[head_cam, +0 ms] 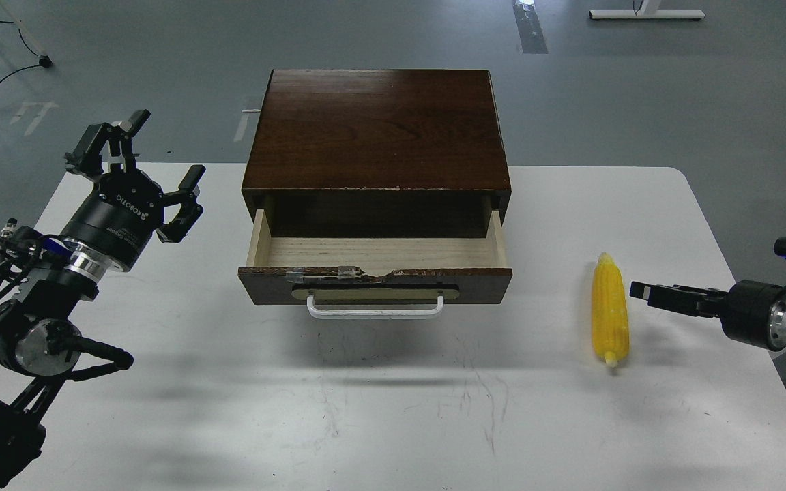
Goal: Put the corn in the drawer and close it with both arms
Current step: 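Reach the right gripper down to the yellow corn cob and grasp it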
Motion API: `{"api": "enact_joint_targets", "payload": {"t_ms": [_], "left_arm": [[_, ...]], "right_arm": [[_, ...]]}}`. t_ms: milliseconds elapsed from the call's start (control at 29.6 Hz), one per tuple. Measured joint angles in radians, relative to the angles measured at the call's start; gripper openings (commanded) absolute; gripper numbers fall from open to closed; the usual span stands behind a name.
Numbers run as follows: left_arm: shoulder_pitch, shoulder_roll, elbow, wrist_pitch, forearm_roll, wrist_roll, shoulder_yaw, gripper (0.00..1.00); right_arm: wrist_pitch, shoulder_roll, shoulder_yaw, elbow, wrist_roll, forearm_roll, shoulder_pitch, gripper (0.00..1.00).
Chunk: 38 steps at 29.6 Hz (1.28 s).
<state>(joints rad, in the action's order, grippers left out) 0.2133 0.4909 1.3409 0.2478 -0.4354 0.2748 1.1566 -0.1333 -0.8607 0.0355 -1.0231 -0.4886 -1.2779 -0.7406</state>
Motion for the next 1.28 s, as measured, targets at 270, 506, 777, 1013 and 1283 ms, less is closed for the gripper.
{"api": "enact_joint_targets", "payload": {"t_ms": [270,506,777,1013,1283], "left_arm": [[0.0,0.001,-0.001,-0.001,0.0,0.0,0.003,1.0],[0.001,0.002,-0.001,-0.001,0.0,0.0,0.003,1.0],[0.001,0.002,-0.001,-0.001,0.0,0.0,0.003,1.0],[0.0,0.002,-0.001,-0.001,0.0,-0.001,0.002,1.0],[0.0,-0.001,-0.002,-0.001,0.0,0.0,0.0,1.0]], "right_arm": [[0.0,0.035,-0.013,0.012,0.0,0.0,0.001,0.87],[0.0,0.037,-0.014,0.012,0.0,0.0,0.006,0.61],[0.0,0.037,-0.015,0.011,0.0,0.0,0.007,0.16],[0.0,0.028,-0.016,-0.003,0.0,0.0,-0.016,0.0],[-0.006,-0.073,-0.017,-0.139,0.0,0.009,-0.333,0.02]]}}
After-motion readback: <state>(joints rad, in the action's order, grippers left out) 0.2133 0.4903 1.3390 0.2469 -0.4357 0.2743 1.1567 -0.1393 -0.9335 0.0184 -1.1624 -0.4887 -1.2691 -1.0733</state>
